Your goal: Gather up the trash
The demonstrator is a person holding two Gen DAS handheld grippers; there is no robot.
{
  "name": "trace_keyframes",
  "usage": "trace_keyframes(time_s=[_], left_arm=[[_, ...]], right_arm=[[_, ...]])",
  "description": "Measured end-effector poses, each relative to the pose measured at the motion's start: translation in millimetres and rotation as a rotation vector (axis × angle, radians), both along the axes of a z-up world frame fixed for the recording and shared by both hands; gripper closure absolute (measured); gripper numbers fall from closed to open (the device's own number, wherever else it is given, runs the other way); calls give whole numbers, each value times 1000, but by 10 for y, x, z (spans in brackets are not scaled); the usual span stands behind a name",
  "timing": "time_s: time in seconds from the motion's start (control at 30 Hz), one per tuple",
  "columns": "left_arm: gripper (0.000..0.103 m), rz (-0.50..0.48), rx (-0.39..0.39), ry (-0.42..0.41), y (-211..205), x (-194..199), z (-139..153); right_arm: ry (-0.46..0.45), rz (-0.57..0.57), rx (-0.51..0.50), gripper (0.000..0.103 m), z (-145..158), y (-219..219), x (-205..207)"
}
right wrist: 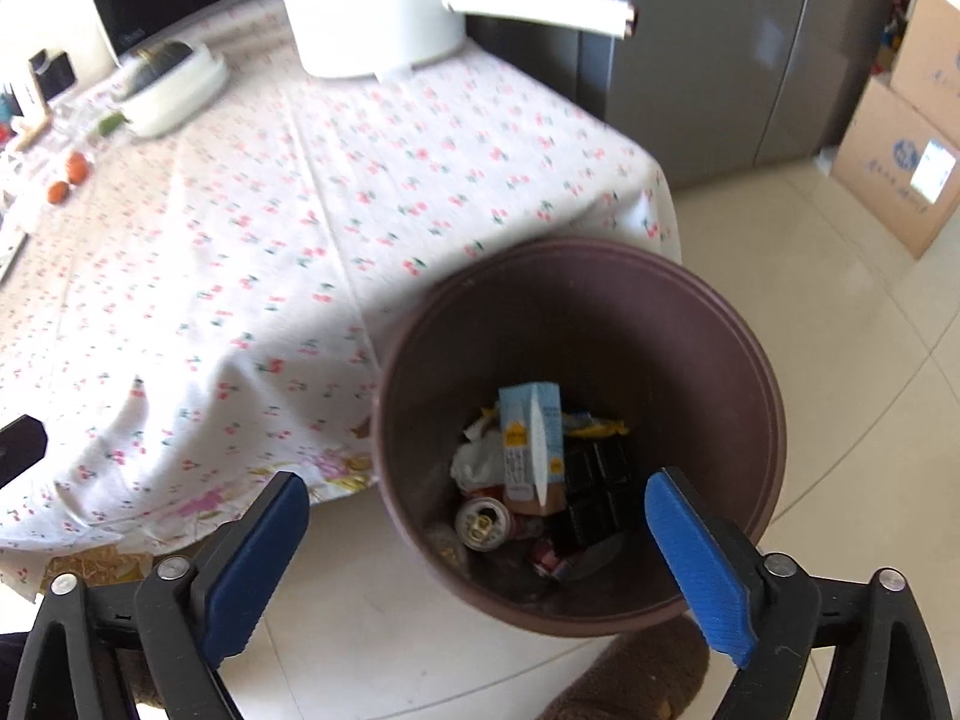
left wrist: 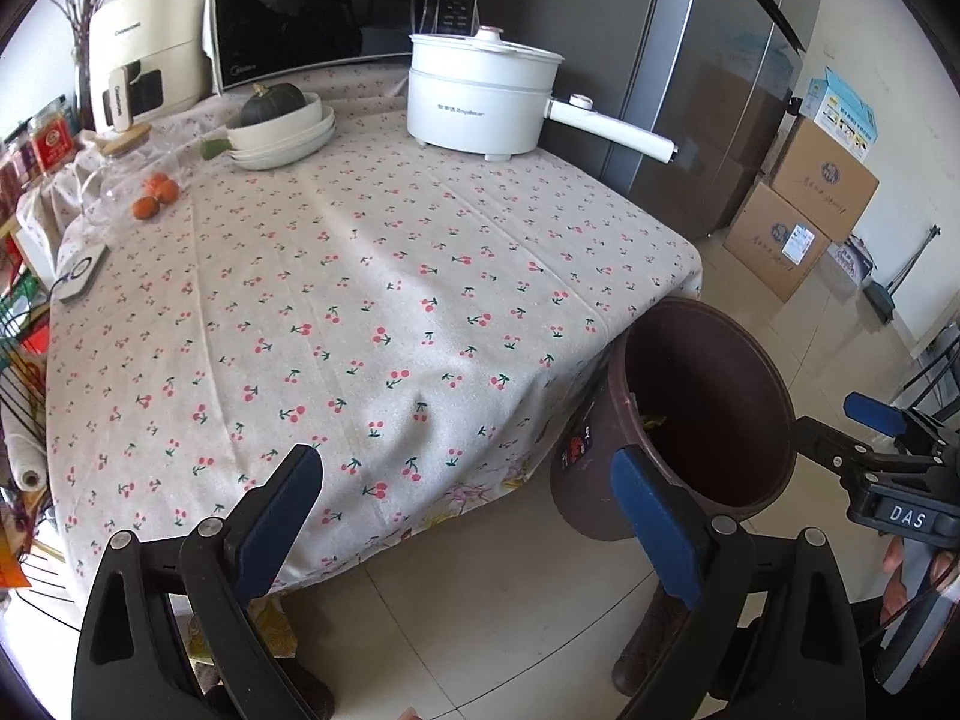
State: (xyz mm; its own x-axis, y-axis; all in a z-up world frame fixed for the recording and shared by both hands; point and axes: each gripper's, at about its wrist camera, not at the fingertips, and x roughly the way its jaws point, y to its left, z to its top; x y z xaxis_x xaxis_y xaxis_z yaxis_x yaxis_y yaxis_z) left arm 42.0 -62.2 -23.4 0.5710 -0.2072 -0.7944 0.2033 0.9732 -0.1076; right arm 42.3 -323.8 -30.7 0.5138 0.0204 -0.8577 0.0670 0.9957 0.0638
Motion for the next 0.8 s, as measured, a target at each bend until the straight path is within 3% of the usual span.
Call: trace_keyframes(time_s=[0.37, 0.8], left_arm=[[5, 115, 56, -57, 203, -269, 80], [0, 132, 99, -132, 94, -421, 137]], right_arm=[[-191, 47, -92, 3, 215, 391, -519], [-218, 2, -37, 3, 251, 377, -534]])
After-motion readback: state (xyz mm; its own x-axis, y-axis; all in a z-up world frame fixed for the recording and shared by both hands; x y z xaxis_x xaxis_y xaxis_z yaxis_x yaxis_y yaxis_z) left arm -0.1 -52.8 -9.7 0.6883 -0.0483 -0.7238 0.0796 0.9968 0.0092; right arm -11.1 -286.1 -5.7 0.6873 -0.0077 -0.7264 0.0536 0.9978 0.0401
